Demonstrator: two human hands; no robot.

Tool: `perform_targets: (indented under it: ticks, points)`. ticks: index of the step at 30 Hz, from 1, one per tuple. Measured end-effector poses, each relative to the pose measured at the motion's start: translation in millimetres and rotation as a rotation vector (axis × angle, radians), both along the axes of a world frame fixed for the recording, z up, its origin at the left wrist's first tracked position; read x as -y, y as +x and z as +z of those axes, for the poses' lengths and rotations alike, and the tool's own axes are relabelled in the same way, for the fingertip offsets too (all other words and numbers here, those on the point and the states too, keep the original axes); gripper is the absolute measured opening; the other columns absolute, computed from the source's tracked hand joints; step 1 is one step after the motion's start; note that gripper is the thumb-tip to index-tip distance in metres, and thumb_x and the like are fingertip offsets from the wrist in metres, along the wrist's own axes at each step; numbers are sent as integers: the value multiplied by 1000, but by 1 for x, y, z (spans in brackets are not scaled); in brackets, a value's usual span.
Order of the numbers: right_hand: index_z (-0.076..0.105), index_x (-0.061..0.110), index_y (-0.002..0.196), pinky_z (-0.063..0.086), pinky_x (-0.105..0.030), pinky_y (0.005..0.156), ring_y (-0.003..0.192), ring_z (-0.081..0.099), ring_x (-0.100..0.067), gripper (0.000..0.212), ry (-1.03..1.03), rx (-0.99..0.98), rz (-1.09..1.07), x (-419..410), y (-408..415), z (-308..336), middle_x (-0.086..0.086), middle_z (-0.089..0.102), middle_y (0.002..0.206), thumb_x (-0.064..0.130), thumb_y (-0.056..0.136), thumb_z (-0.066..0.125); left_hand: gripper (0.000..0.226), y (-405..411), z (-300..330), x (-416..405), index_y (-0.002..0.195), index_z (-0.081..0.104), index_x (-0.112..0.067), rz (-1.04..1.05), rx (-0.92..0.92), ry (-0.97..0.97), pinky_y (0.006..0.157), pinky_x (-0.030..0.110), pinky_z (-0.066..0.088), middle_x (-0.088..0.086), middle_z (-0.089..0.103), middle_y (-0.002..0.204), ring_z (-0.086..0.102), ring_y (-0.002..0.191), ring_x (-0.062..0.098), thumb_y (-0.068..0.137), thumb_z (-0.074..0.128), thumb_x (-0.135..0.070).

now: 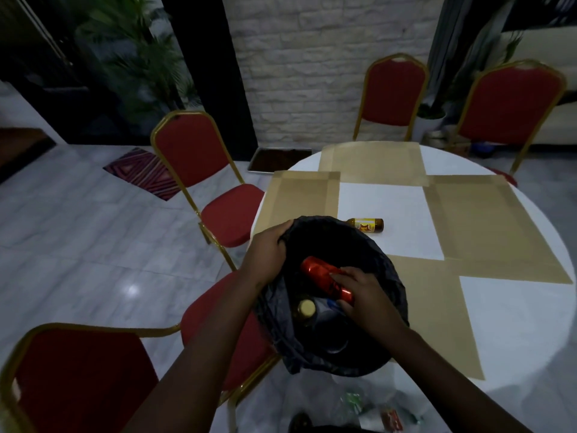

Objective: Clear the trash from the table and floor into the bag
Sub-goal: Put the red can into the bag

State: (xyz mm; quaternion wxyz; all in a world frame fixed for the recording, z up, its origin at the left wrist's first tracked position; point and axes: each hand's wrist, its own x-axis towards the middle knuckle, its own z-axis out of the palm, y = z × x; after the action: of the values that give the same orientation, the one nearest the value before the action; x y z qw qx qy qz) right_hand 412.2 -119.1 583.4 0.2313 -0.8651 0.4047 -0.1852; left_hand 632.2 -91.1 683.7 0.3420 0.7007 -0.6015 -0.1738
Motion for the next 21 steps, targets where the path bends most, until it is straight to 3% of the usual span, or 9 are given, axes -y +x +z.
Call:
perform_targets:
  ticks: [5, 10, 15, 21]
  points:
    - [51, 25, 133, 39, -44, 103, 127, 41, -31, 58, 62, -98, -14, -5, 16, 2, -5, 41, 145, 17, 80, 70, 47, 17, -12, -6, 135, 47, -11, 5, -92, 43, 96, 3, 29, 3, 51, 134, 45, 116, 4, 92, 42, 8]
    - [52, 23, 133, 33, -38, 110, 134, 38, -25, 59, 65, -36, -69, -10, 28, 7, -3, 40, 148, 20, 78, 75, 49, 33, -24, -8, 137, 46, -13, 4, -140, 74, 92, -4, 27, 5, 48, 138, 46, 120, 7, 93, 41, 7]
    - [50, 25, 135, 30, -31, 110, 135, 35, -17, 54, 44, -5, -99, -15, 29, 14, 4, 40, 148, 22, 85, 69, 49, 48, -30, -15, 135, 50, -12, 5, -134, 22, 97, 3, 31, 2, 52, 136, 48, 121, 8, 91, 40, 9]
    - [54, 27, 131, 37, -26, 103, 124, 47, -10, 50, -95, 136, -148, -12, 27, 36, 7, 53, 136, 25, 83, 70, 56, 65, -30, -30, 135, 50, -16, 61, -149, -25, 100, 25, 44, -1, 56, 131, 55, 117, 11, 88, 37, 11]
